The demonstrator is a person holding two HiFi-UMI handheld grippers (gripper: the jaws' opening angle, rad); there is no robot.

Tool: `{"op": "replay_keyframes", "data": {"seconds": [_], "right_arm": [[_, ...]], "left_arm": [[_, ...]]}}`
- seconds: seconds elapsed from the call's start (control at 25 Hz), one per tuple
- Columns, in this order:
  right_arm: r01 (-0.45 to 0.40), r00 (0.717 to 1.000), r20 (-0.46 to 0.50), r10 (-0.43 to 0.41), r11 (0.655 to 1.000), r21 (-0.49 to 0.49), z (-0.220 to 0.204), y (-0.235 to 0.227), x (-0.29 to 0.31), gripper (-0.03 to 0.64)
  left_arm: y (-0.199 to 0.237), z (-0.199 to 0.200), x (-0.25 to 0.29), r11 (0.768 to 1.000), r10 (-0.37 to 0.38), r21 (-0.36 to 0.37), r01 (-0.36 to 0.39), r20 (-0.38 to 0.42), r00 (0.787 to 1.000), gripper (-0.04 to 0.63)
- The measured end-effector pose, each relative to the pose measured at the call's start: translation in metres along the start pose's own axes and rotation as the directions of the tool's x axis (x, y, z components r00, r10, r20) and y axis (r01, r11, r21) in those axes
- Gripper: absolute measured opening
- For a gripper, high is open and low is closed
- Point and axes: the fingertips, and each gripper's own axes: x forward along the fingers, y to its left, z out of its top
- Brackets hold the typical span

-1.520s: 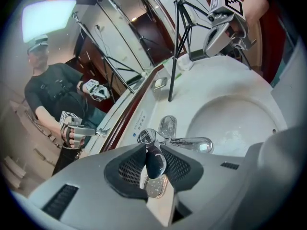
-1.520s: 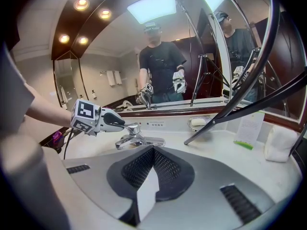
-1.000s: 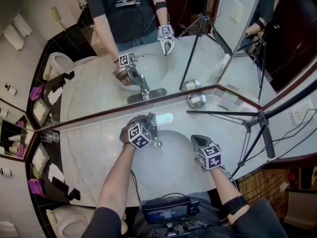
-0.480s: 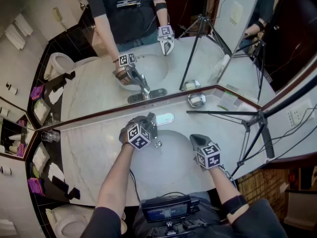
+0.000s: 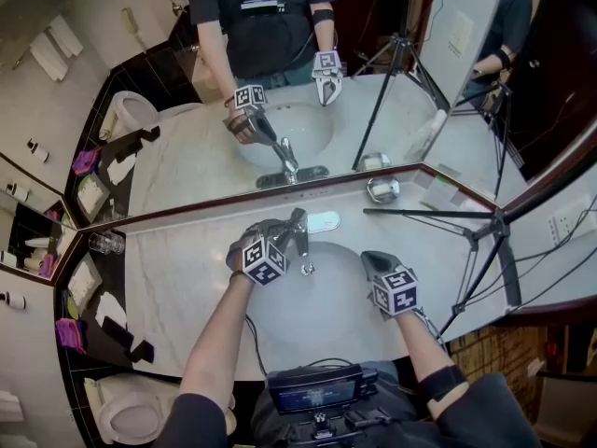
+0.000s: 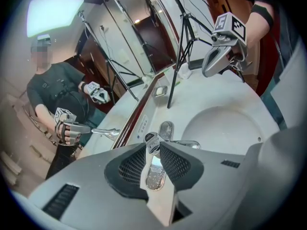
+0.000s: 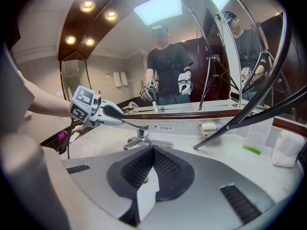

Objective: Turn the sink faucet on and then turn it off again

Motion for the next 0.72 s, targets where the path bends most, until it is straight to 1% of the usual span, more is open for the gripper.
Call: {"op": "replay_keyframes", "data": {"seconds": [0.08,0.16,0.24,0.32,0.36,0.44,0.56,0.6,0.72], "right_arm": [[-0.008,1.000,0.004,0.008,1.000,-0.007,0.002,0.005,0.001,0.018],[-0.017,1.000,0.009,0.017,1.000,-0.014,0.004,0.009,0.001,0.018],[-0.023,1.000,0.013,0.023,0.999,-0.022,0.006,0.013,0.001,0.018],[-0.029,0.999,0.016,0.029,0.999,-0.028,0.008,0.017,0.001,0.018],[-0.032,0.999,0.017,0.032,0.999,-0.031,0.009,0.018,0.001,0.018],[-0.037,0.999,0.020,0.038,0.999,-0.037,0.010,0.021,0.001,0.018],[-0.045,0.999,0.026,0.046,0.998,-0.047,0.012,0.026,0.001,0.018],[-0.047,0.998,0.028,0.049,0.998,-0.051,0.014,0.028,0.002,0.018],[-0.053,0.998,0.030,0.055,0.997,-0.063,0.016,0.033,0.001,0.018]], "left_arm": [[0.003,-0.001,-0.013,0.999,0.038,-0.026,-0.038,0.019,0.999,0.042],[0.005,0.000,-0.028,0.995,0.066,-0.074,-0.063,0.044,0.997,0.003],[0.005,0.001,-0.044,0.988,0.081,-0.139,-0.071,0.072,0.994,0.003],[0.005,0.002,-0.060,0.971,0.093,-0.228,-0.067,0.104,0.990,0.002],[0.004,0.002,-0.067,0.957,0.100,-0.282,-0.062,0.122,0.987,0.003],[0.003,0.002,-0.082,0.921,0.117,-0.387,-0.048,0.157,0.981,0.002],[0.002,0.003,-0.109,0.872,0.146,-0.489,-0.033,0.195,0.970,0.002],[0.001,0.000,-0.116,0.850,0.160,-0.526,-0.030,0.204,0.966,0.002],[-0.002,-0.017,-0.131,0.770,0.214,-0.638,-0.028,0.215,0.953,0.002]]}}
